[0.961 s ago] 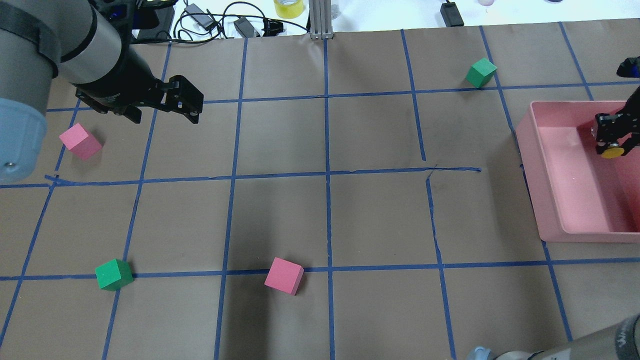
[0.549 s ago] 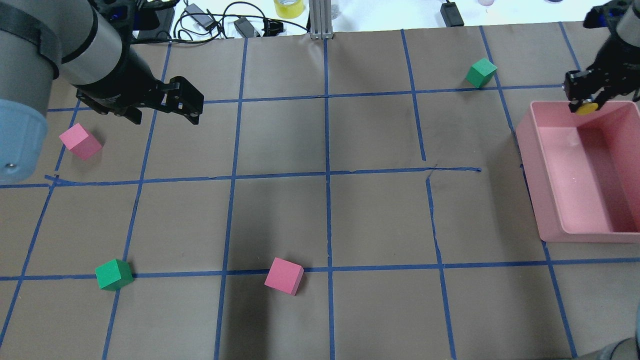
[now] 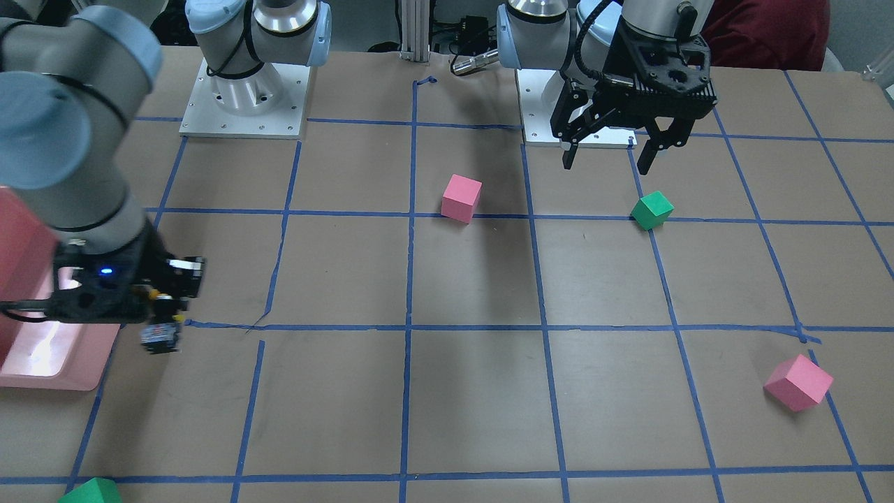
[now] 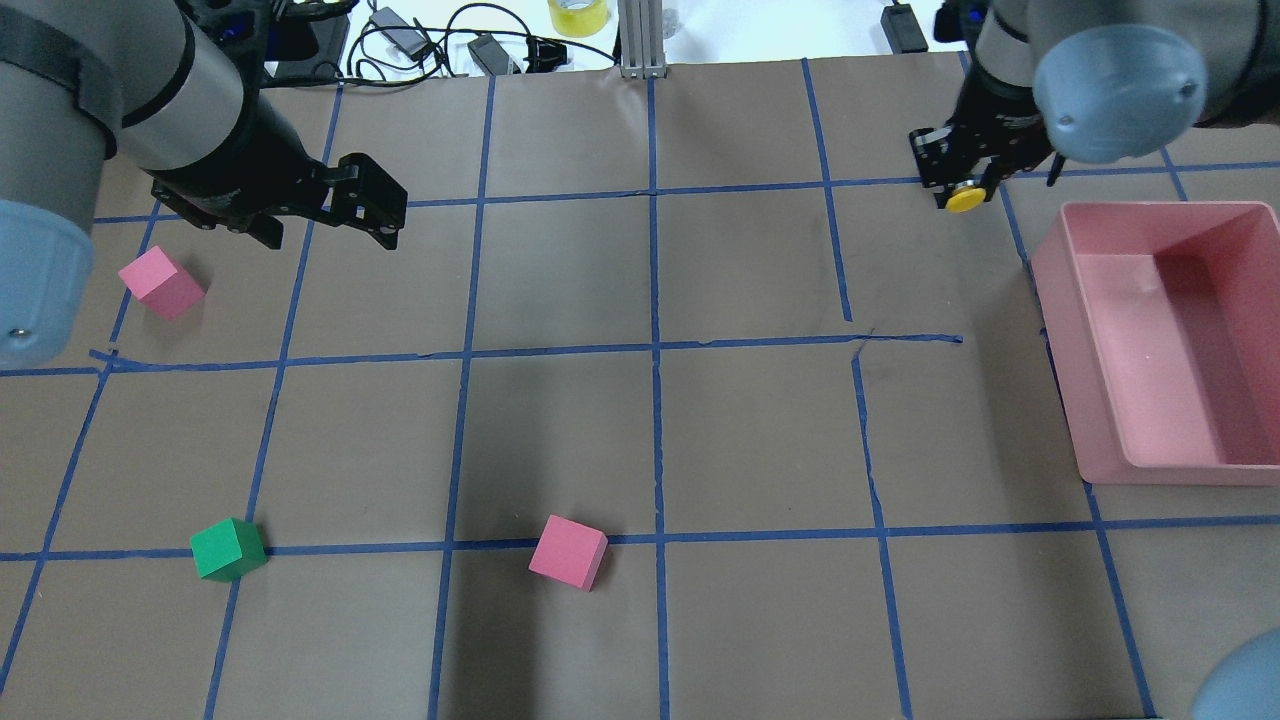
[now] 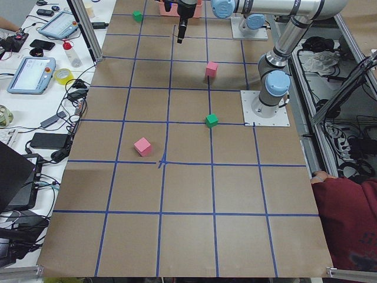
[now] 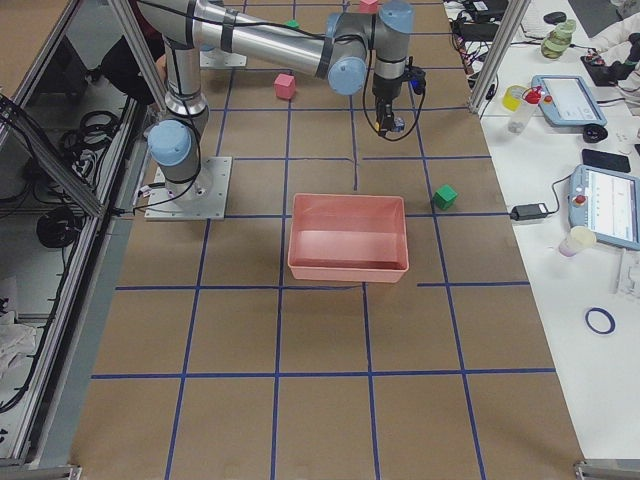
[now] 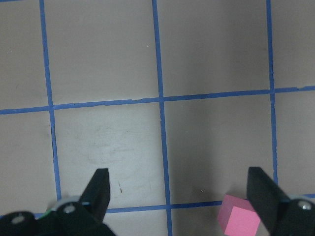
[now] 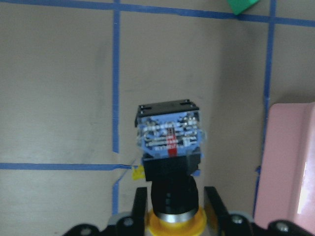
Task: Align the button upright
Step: 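Lift the button out of the tray and carry it to the table center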
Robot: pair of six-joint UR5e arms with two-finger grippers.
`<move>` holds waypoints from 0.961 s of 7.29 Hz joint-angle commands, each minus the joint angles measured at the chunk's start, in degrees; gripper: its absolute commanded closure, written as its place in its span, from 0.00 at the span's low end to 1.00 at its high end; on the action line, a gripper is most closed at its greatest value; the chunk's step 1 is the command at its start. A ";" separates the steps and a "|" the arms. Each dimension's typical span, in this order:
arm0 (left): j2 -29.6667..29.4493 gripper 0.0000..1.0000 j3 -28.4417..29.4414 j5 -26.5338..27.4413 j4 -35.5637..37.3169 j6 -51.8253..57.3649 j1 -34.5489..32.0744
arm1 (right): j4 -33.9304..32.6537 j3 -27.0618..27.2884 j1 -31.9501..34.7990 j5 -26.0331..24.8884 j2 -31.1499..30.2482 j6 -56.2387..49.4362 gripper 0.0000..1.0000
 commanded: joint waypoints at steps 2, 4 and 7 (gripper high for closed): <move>0.25 0.00 -0.21 0.16 -0.01 0.00 0.00 | -6.04 -0.18 10.15 4.02 4.72 11.47 1.00; 0.87 0.00 -0.91 -0.02 -0.01 0.00 0.09 | -12.96 -0.27 14.46 7.71 9.46 18.16 1.00; 0.87 0.00 -1.00 -0.02 -0.01 0.00 0.09 | -17.55 -0.27 19.47 9.91 13.78 25.02 1.00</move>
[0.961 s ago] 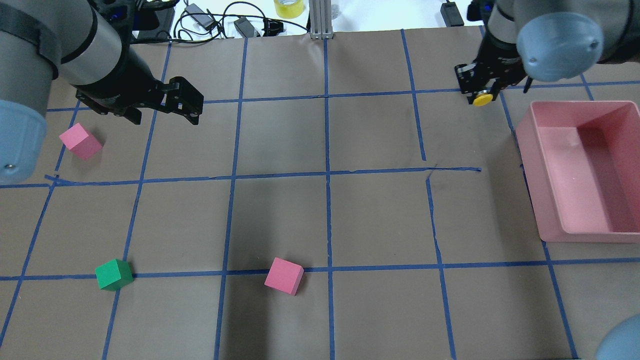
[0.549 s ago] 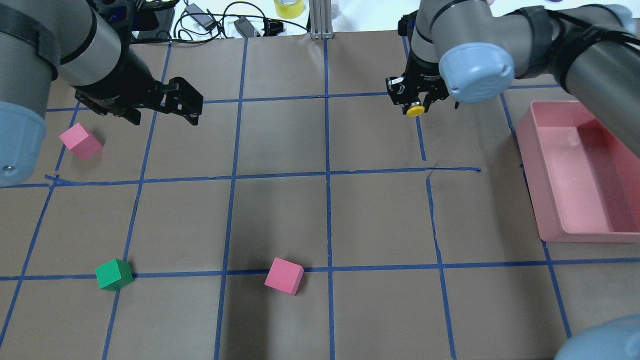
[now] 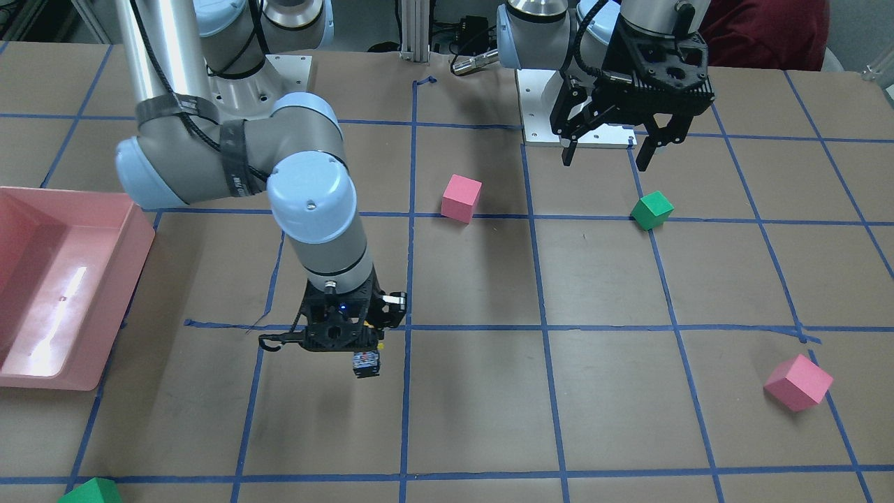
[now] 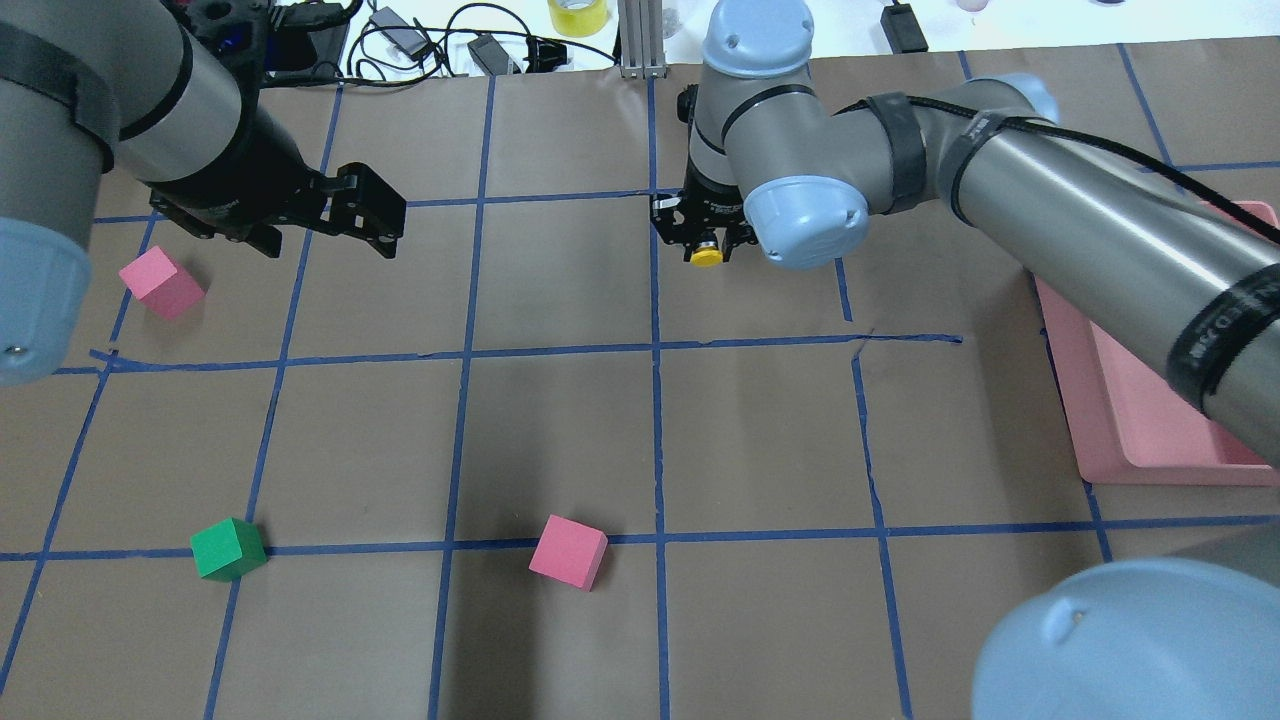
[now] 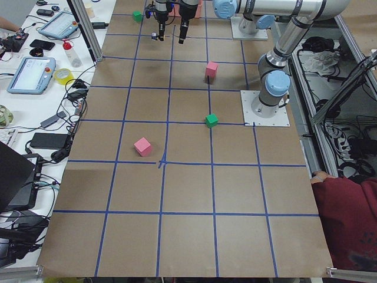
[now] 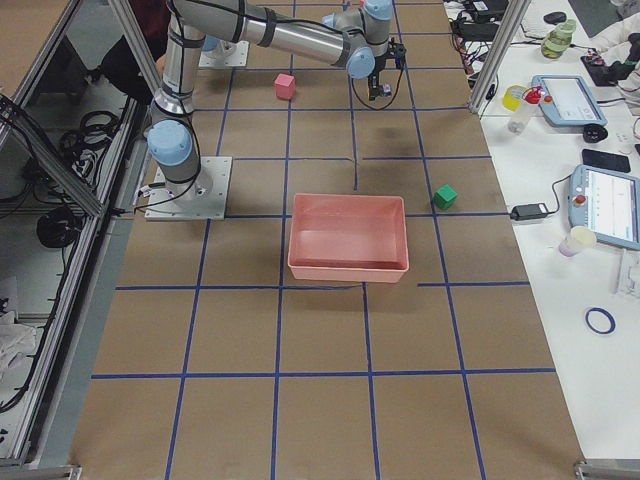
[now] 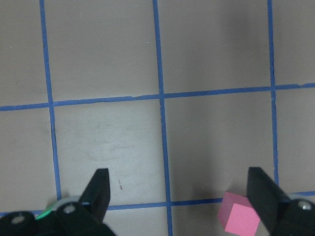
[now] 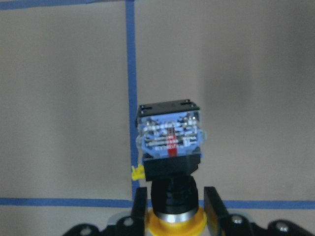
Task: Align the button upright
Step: 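Lift the button out of the tray and carry it to the table center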
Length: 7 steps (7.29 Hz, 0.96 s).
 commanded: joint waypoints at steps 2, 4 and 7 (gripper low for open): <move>0.02 0.00 -0.03 0.08 0.00 0.00 0.00 | -4.16 -0.01 4.52 1.49 4.13 7.03 1.00; 0.02 0.00 -0.03 0.08 0.00 0.00 0.00 | -9.41 -0.09 4.62 2.64 7.38 6.68 1.00; 0.20 0.00 -0.03 0.35 0.00 0.00 0.00 | -9.88 0.08 4.62 2.12 8.36 6.59 0.98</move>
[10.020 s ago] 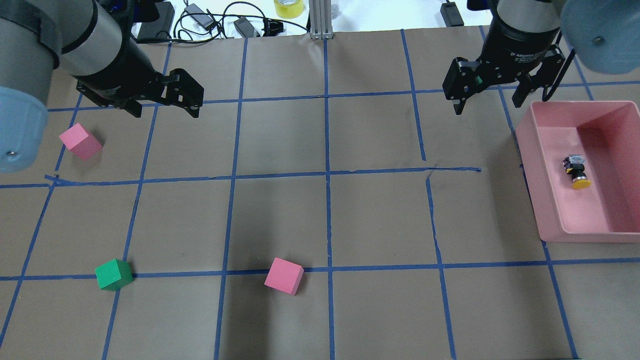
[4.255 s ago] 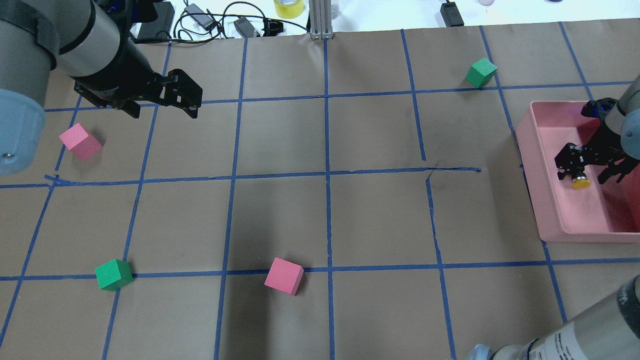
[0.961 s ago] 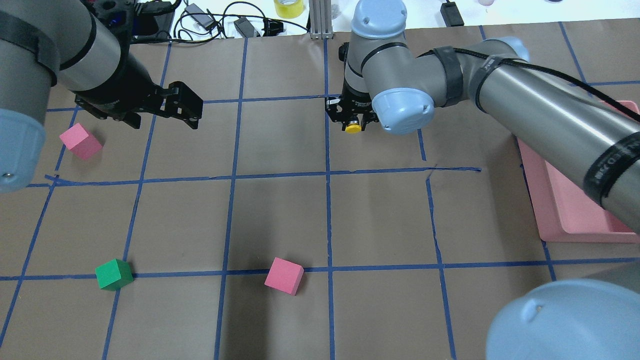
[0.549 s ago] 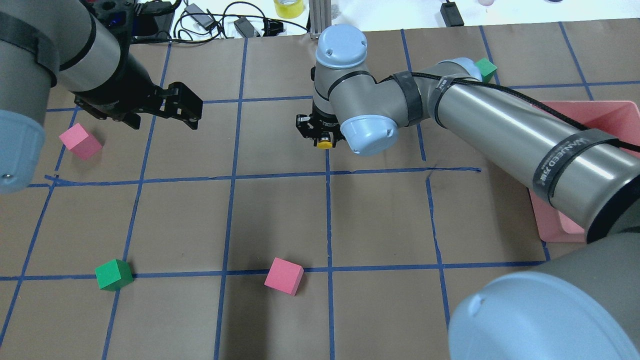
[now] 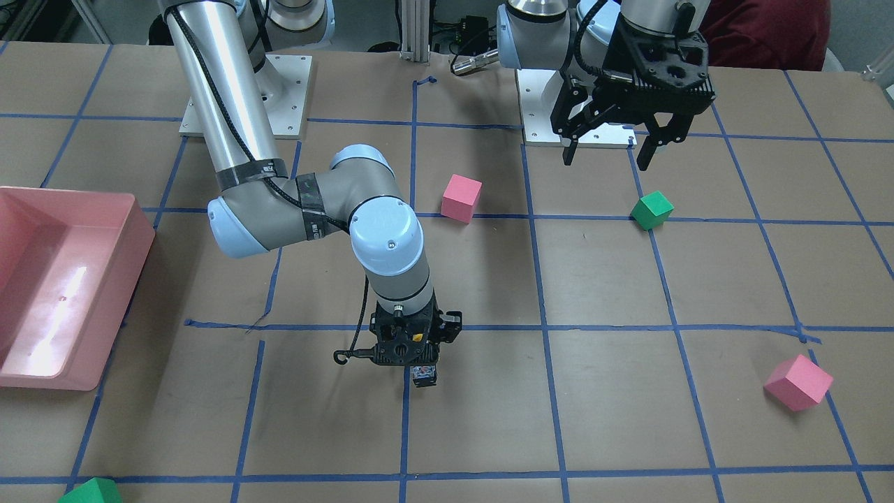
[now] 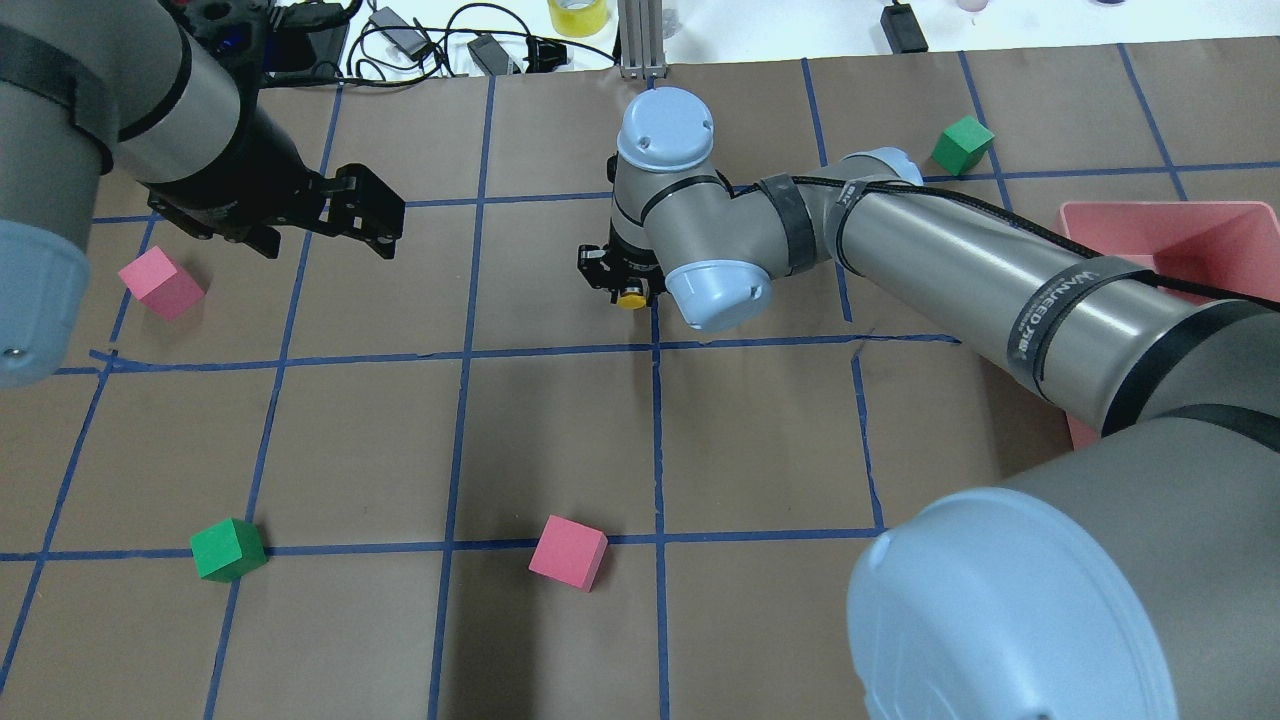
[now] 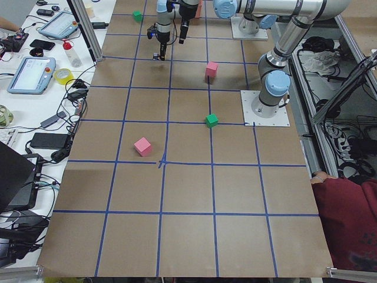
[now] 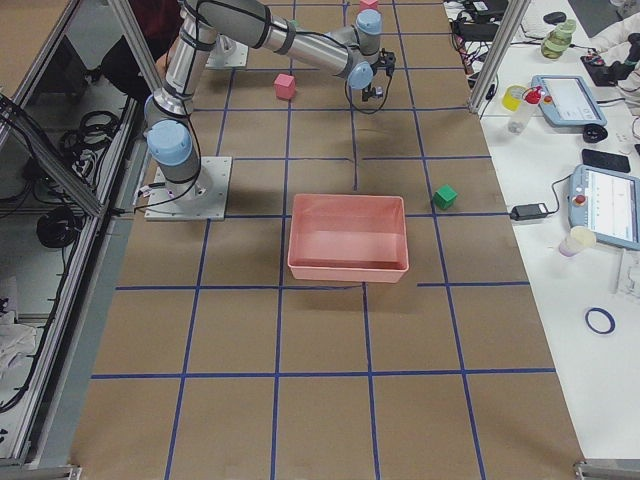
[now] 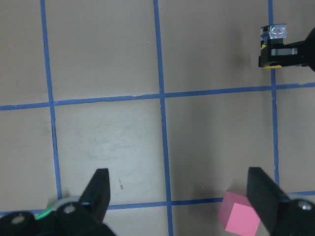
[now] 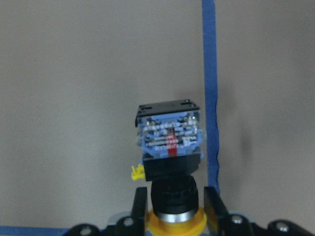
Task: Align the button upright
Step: 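Lift the button out of the tray and carry it to the table center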
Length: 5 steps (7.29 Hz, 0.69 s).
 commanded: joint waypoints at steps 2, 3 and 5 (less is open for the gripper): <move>0.34 0.00 -0.52 0.02 0.00 0.00 0.00 | -0.10 0.39 0.01 -0.67 0.77 0.10 0.70; 0.60 0.00 -0.79 -0.07 0.00 0.00 0.00 | -0.19 0.57 0.01 -0.76 0.77 0.10 0.38; 0.60 0.00 -0.79 -0.07 0.00 0.00 0.00 | -0.10 0.04 -0.08 -0.94 0.33 0.37 0.01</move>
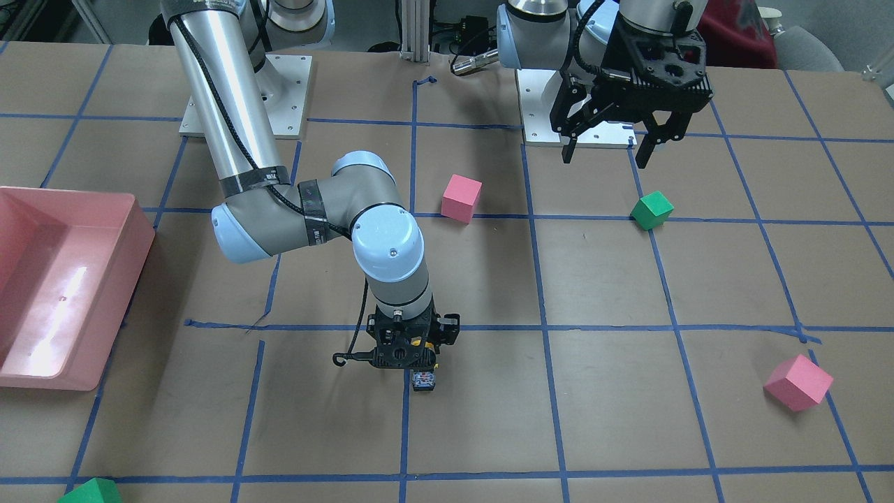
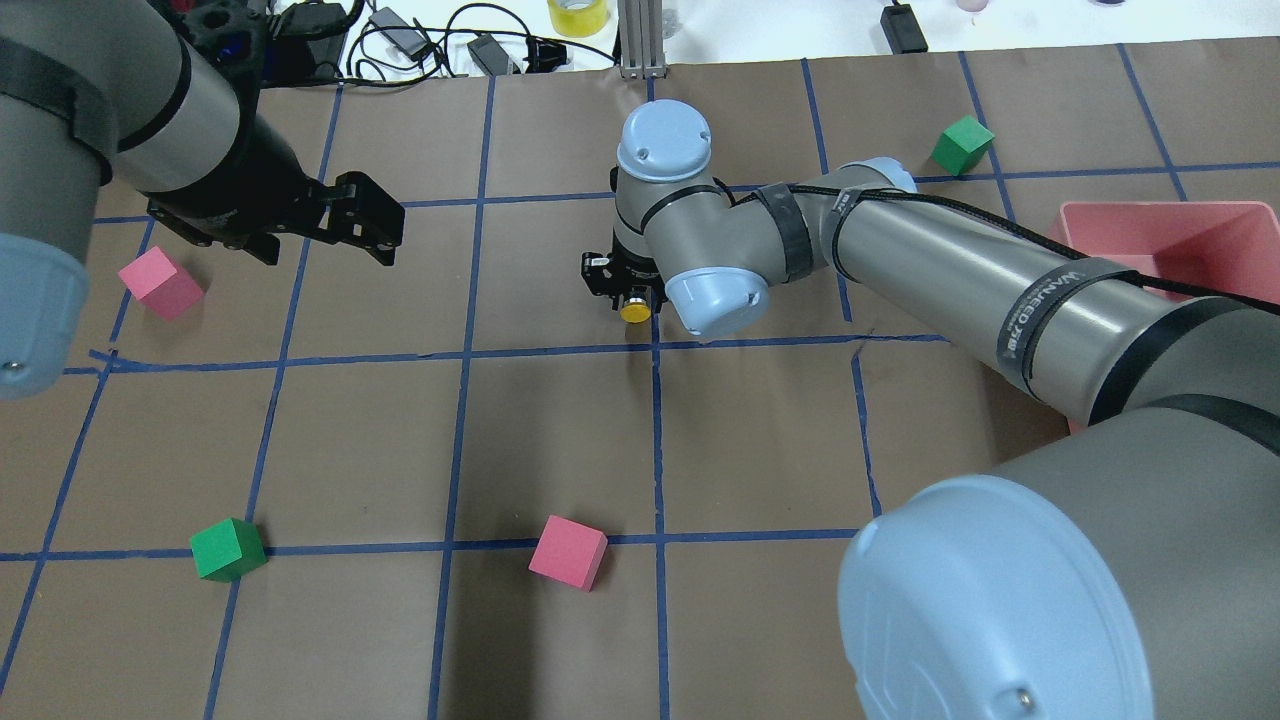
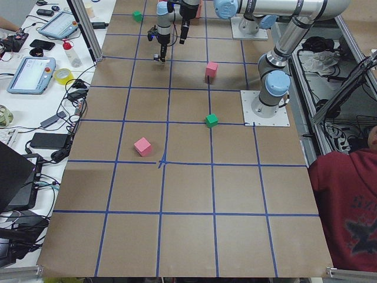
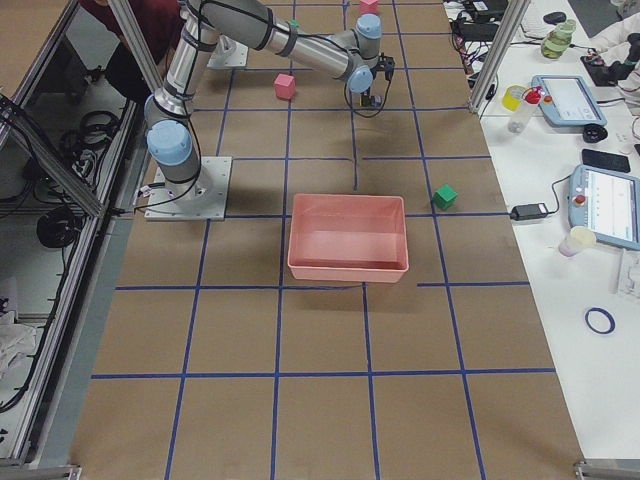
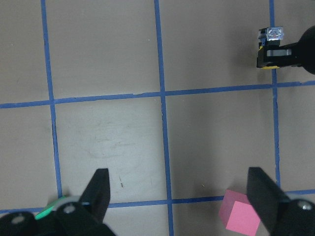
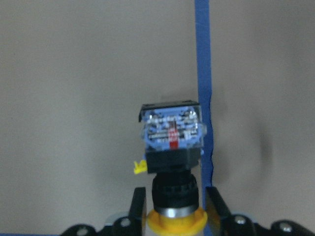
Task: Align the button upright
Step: 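Lift the button out of the tray and carry it to the table center, then release the button on the table and raise the right gripper away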
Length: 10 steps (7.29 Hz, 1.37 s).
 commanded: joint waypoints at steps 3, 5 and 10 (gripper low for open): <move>0.05 0.00 -0.14 -0.02 0.00 0.00 0.00 | 5.78 1.12 -1.44 -0.52 -9.54 -2.83 0.00; 0.05 0.00 -0.14 -0.02 0.00 0.00 0.00 | 18.51 1.22 -5.55 -3.77 -16.94 -5.93 0.00; 0.05 0.00 -0.14 -0.02 0.00 0.00 0.00 | 40.43 0.34 -14.37 -3.42 -33.73 -17.71 0.00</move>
